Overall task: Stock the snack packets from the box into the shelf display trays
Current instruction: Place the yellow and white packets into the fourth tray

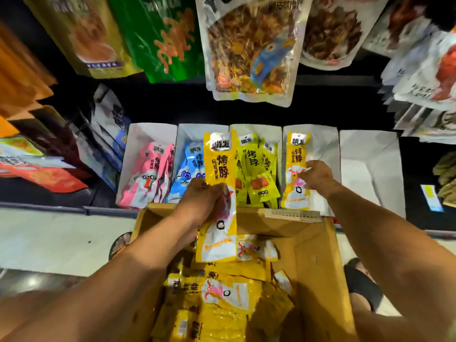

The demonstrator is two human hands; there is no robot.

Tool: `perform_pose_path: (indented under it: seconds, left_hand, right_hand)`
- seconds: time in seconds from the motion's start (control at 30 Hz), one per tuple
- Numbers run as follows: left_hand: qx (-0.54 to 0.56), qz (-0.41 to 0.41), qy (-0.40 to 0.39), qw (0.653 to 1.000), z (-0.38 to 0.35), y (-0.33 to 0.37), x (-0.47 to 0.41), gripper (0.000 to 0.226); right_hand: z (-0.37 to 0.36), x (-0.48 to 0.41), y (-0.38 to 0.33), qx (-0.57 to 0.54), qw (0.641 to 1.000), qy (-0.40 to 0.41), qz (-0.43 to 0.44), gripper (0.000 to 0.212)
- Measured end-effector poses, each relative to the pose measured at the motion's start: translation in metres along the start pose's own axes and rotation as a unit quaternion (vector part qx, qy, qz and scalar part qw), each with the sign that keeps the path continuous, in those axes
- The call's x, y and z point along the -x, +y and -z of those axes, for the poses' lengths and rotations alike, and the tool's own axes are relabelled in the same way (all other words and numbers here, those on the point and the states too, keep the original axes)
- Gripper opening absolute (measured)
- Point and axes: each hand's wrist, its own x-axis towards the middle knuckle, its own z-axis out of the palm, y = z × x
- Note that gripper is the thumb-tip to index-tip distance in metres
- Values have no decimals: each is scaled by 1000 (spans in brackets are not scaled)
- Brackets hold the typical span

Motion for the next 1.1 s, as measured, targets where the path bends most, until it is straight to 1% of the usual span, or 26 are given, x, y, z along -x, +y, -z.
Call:
perform_pose_path:
  seconds: [0.07, 0.1, 0.13, 0.2, 0.23, 0.3, 0.33, 0.4, 0.47, 0.53, 0.57, 0.63, 0.7, 0.73, 0.83, 0.87, 0.93, 1.1]
  left_hand:
    - [7, 10, 3, 1000, 1, 1, -4, 52]
    - [9, 14, 10, 1000, 1, 1, -4, 56]
    - [10, 13, 16, 1000, 2, 1, -5, 57]
    - [-2, 5, 32, 999, 3, -1, -8, 53]
    - [-8, 0, 37, 999, 4, -1, -8, 47]
    - [-16, -10, 41, 999, 6, -2, -9, 35]
    - [-21, -12, 45, 999, 7, -2, -9, 30]
    - [-37, -17, 51, 998, 9, -3, -12, 22]
    - [-43, -22, 52, 997, 8, -2, -12, 21]
    - [-53, -27, 49, 997, 6, 1, -8, 25]
    - [-57, -28, 45, 997, 4, 2, -7, 28]
    - [-69, -26, 35, 997, 2, 2, -6, 29]
    - [-78, -31, 32, 996, 1, 0, -6, 15]
    - [-84, -30, 34, 995, 2, -2, -7, 10]
    - [-91, -36, 24, 995, 5, -8, -10, 13]
    - [-92, -40, 19, 995, 6, -9, -11, 10]
    - [-94, -45, 13, 995, 6, -10, -12, 4]
    - [-72, -39, -5, 997, 4, -8, -6, 12]
  right_hand:
    - [-22, -52, 37, 7, 1000, -10, -2, 58]
    - [-30, -66, 47, 6, 1000, -7, 1, 66]
    - [-33, -64, 45, 4, 1000, -6, 3, 68]
    - [-29, -31, 21, 5, 1000, -2, 3, 59]
    - [-28, -13, 8, 5, 1000, -2, 0, 55]
    - [-30, 0, 1, 4, 1000, -3, 19, 55]
    - [-31, 2, 1, 22, 999, -6, 30, 57]
    - [-36, -1, 11, 71, 995, -53, 56, 56]
    - [-46, -19, 35, 108, 985, -96, 99, 54]
    - [-55, -36, 55, 136, 975, -100, 145, 56]
    - [-53, -29, 51, 155, 970, -101, 160, 56]
    - [-41, 0, 26, 146, 970, -111, 163, 48]
    - [-33, 13, 12, 126, 972, -136, 145, 43]
    - [-30, 14, 11, 120, 973, -139, 140, 44]
    - [-24, 18, 8, 126, 974, -132, 134, 60]
    - [-22, 19, 6, 130, 973, -138, 135, 61]
    - [-19, 22, 4, 134, 969, -149, 145, 55]
    - [0, 49, -17, 185, 965, -93, 162, 52]
